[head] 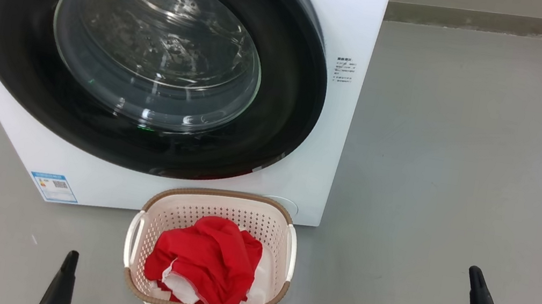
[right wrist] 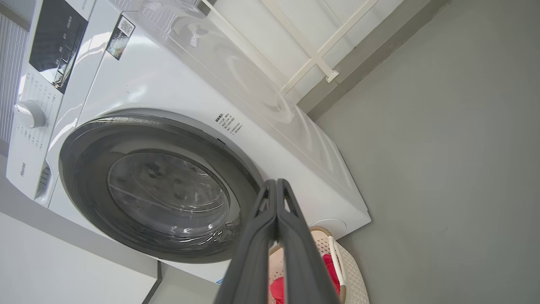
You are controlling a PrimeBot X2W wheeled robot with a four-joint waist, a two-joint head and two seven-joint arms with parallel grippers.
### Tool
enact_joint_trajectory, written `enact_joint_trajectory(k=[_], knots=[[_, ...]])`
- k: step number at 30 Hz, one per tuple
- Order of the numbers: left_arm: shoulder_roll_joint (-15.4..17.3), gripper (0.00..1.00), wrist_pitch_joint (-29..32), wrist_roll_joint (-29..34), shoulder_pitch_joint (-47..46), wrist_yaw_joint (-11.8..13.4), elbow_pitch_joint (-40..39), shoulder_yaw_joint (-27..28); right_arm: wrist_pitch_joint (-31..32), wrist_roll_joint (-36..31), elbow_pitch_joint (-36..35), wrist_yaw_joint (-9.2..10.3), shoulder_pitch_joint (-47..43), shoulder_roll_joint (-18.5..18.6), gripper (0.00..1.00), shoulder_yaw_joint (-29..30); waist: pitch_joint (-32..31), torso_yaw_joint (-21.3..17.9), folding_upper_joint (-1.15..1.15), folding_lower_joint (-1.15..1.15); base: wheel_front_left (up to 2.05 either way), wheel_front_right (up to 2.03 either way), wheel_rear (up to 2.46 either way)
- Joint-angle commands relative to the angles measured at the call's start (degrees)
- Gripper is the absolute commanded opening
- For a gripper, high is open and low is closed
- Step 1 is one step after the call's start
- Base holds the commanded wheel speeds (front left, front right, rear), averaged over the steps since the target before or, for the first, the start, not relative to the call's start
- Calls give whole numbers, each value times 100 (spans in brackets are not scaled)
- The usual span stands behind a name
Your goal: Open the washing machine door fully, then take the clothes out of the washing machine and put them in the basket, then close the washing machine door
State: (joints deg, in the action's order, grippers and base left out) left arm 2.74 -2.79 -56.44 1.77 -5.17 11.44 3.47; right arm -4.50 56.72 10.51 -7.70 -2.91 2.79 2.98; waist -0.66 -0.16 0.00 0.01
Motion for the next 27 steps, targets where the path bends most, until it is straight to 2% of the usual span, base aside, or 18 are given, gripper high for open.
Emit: enact_joint_trajectory(k=[1, 27], knots=[[34, 0, 46, -201, -264, -85, -99, 148, 33, 186, -109, 11, 318, 98, 0, -36, 2, 1, 0, 0, 0, 0, 0], [24, 0, 474, -1834, -522, -156, 76, 225, 470, 1896, 108, 16, 596, 126, 0, 54, 42, 8, 0, 0, 0, 0, 0]])
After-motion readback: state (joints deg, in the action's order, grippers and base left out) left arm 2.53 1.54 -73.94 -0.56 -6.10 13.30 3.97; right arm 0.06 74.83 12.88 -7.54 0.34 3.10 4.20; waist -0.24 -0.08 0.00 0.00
